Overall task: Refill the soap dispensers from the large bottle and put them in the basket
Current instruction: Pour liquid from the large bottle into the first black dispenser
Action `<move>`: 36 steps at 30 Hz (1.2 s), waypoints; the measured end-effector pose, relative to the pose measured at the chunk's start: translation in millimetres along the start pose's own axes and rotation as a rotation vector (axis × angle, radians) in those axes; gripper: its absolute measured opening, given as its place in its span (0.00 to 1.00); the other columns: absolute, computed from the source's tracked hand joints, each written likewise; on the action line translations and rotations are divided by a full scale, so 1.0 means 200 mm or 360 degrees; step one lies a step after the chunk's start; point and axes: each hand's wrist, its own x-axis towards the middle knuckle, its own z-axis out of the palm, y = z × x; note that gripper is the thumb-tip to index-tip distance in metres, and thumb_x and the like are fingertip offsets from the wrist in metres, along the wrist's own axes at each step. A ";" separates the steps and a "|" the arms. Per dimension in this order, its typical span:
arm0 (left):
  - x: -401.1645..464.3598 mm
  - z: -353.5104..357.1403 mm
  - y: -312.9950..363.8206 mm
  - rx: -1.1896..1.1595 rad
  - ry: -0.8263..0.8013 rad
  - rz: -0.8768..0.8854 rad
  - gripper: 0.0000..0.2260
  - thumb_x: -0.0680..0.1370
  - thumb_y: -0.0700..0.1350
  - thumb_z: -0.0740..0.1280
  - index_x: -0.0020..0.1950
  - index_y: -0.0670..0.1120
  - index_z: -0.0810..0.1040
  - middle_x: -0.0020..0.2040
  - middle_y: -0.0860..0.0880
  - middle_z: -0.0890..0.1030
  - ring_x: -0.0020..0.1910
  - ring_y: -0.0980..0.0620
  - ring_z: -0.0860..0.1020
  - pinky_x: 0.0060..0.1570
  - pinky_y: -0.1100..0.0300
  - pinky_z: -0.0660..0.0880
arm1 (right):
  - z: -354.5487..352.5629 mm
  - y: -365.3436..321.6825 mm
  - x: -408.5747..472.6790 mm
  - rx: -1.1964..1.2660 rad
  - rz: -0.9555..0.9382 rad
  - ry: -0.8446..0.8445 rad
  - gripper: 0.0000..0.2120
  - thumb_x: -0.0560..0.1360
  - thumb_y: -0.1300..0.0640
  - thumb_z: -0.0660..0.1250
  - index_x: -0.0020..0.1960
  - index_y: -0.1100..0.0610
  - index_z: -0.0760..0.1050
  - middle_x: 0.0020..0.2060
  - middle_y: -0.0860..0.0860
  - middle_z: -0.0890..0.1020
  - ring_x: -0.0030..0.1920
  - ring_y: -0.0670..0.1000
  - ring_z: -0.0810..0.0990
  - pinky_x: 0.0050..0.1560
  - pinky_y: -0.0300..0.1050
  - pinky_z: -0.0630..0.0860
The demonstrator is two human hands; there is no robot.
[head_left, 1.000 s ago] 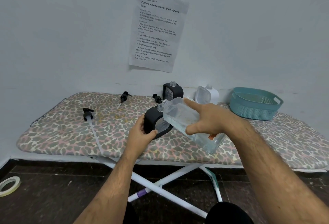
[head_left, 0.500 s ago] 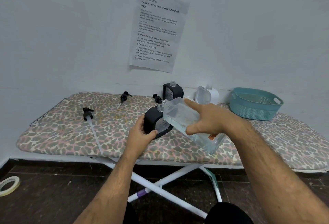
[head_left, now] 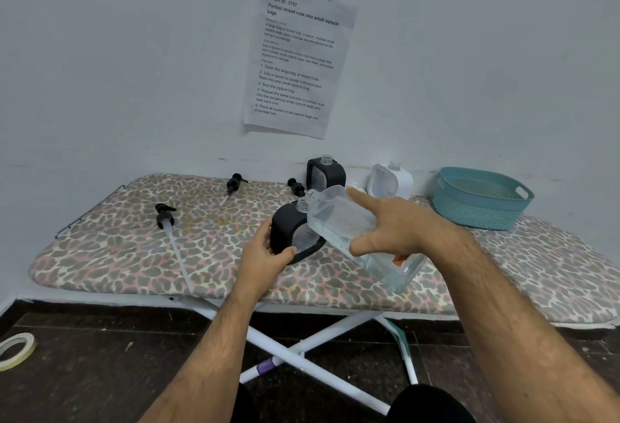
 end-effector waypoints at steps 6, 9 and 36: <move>-0.01 0.00 0.01 -0.0017 0.0002 0.0012 0.29 0.74 0.35 0.72 0.67 0.60 0.67 0.55 0.64 0.75 0.53 0.68 0.77 0.47 0.74 0.75 | 0.00 0.00 0.00 -0.0073 -0.0013 0.0028 0.46 0.69 0.42 0.69 0.79 0.37 0.46 0.38 0.45 0.78 0.37 0.49 0.84 0.47 0.47 0.83; -0.01 0.00 0.01 -0.0006 0.0005 0.0019 0.28 0.74 0.35 0.72 0.66 0.60 0.67 0.55 0.64 0.75 0.52 0.69 0.76 0.48 0.73 0.75 | 0.00 0.00 0.00 -0.0060 -0.0016 0.0026 0.46 0.69 0.42 0.70 0.79 0.37 0.46 0.38 0.46 0.78 0.37 0.49 0.84 0.47 0.47 0.83; -0.02 0.00 0.02 0.0019 0.0001 0.0046 0.28 0.74 0.34 0.72 0.67 0.58 0.68 0.55 0.64 0.75 0.49 0.75 0.76 0.46 0.77 0.72 | 0.00 0.00 0.00 -0.0053 -0.0005 0.0003 0.47 0.69 0.42 0.69 0.79 0.37 0.45 0.37 0.46 0.78 0.37 0.49 0.84 0.50 0.48 0.82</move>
